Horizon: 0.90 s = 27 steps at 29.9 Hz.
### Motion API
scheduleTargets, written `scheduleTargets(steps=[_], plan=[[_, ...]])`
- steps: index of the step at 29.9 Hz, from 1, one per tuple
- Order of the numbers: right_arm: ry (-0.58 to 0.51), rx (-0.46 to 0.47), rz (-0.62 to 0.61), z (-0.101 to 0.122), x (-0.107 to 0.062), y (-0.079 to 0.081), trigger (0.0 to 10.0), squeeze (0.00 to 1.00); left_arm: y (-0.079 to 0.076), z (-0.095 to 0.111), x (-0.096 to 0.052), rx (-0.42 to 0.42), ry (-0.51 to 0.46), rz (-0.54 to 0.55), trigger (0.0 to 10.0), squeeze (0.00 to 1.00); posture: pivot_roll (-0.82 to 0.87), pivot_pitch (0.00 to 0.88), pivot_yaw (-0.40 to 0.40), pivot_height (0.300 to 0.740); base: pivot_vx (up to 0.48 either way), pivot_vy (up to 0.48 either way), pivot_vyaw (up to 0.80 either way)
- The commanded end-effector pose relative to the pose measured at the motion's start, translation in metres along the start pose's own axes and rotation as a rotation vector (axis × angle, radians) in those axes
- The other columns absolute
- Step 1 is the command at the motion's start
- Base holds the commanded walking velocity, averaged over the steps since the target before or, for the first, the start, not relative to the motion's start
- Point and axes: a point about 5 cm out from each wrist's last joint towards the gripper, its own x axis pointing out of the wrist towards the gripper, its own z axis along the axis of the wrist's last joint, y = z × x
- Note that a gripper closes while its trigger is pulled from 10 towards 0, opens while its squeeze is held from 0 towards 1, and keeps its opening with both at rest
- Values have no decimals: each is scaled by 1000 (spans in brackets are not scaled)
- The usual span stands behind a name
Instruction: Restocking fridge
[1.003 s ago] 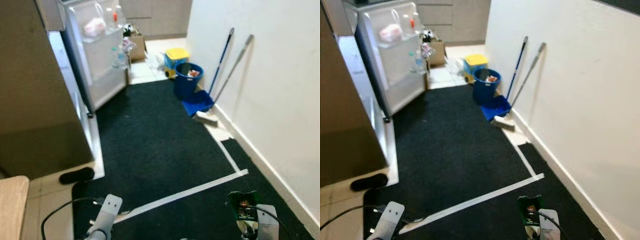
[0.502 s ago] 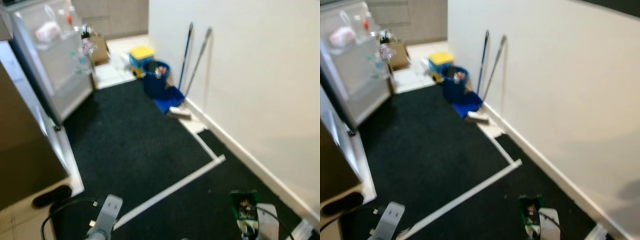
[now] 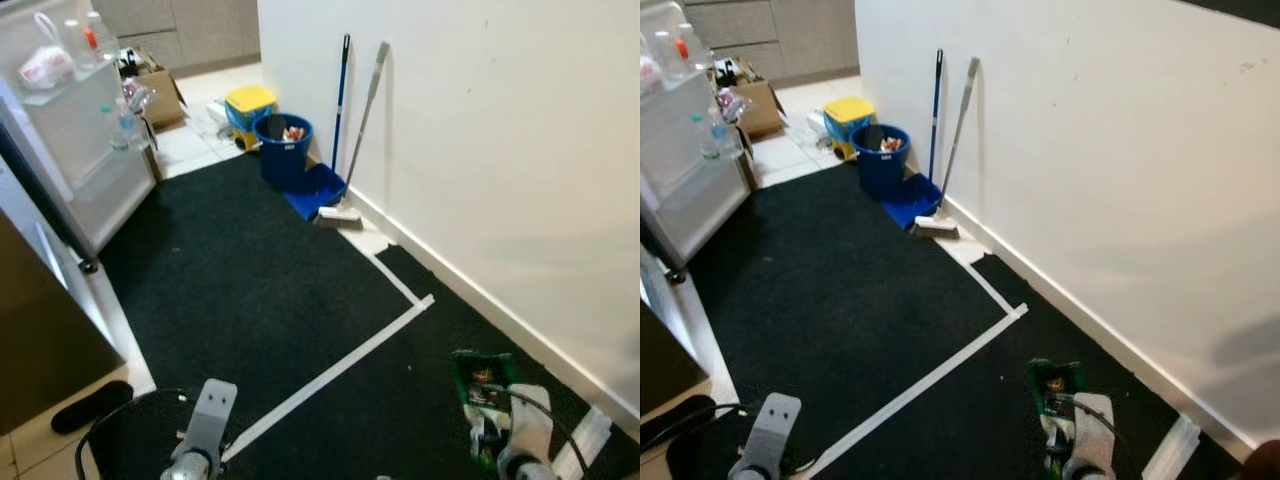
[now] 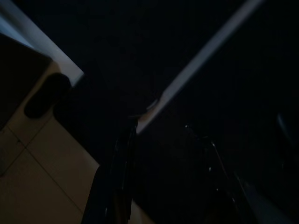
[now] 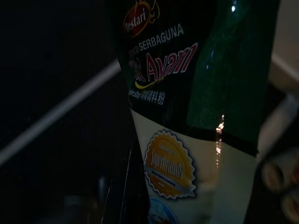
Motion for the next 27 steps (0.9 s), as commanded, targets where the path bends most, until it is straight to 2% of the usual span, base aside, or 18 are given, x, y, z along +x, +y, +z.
scheduleTargets(steps=[1, 4, 12, 14, 15, 17, 20, 23, 27], plan=[[-91, -8, 15, 19, 4, 3, 10000, 0, 6, 15, 2, 10, -82, 5, 10000, 0, -6, 7, -72, 740, 0, 0, 0], [-148, -12, 48, 32, 7, 14, 10000, 0, 9, 24, 1, 56, -150, 30, 10000, 0, -6, 8, -66, 740, 0, 0, 0], [-259, 14, 103, 54, 9, 30, 10000, 0, 3, 43, 0, -17, -252, 44, 10000, 0, -4, 6, -66, 740, 0, 0, 0], [-323, 54, 164, 70, 10, 41, 10000, 0, -6, 70, -3, -111, -365, 39, 10000, 0, -3, 7, -71, 740, 0, 0, 0], [-323, 54, 164, 70, 10, 41, 10000, 0, -6, 70, -3, -111, -365, 39, 10000, 0, -3, 7, -71, 740, 0, 0, 0], [-361, 77, 174, 80, 10, 44, 10000, 0, -10, 90, -5, -193, -426, 38, 10000, 0, -8, 6, -71, 740, 0, 0, 0], [-403, 105, 159, 92, 10, 44, 10000, 0, -14, 109, -8, -261, -476, 32, 10000, 0, -14, 4, -72, 740, 0, 0, 0], [-443, 188, 111, 106, 11, 36, 10000, 0, -18, 126, -8, -310, -515, 27, 10000, 0, -21, 0, -75, 740, 0, 0, 0], [-466, 227, 86, 114, 10, 30, 10000, 0, -19, 134, -10, -309, -538, 17, 10000, 0, -26, 0, -77, 740, 0, 0, 0]])
